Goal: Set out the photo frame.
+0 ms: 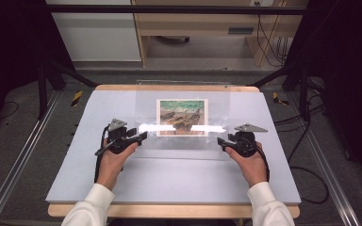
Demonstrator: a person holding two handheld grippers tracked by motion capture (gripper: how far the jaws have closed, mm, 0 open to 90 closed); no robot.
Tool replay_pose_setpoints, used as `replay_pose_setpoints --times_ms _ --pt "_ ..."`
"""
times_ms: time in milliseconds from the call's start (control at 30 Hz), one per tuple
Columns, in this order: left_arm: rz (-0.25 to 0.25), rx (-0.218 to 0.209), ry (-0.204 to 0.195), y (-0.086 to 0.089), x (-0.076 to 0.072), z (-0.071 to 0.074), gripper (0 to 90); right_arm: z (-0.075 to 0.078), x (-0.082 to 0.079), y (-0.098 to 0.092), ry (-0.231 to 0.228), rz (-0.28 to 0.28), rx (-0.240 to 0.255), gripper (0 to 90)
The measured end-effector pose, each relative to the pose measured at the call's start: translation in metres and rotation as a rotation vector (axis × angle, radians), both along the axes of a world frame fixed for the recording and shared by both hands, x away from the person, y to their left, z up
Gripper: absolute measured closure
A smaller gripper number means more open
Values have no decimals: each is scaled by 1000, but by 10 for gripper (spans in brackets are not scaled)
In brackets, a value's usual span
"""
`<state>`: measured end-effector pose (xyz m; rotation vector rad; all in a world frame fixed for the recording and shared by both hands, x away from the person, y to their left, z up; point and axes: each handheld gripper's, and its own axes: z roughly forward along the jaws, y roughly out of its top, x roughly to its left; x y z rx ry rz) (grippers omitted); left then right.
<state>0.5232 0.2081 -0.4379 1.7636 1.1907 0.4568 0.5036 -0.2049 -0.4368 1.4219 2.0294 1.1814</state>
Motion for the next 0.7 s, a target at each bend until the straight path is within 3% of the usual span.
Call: replay_pose_setpoints --times_ms 700 --pt "-13 44 18 3 -14 3 552 0 -13 -3 11 12 -36 604"
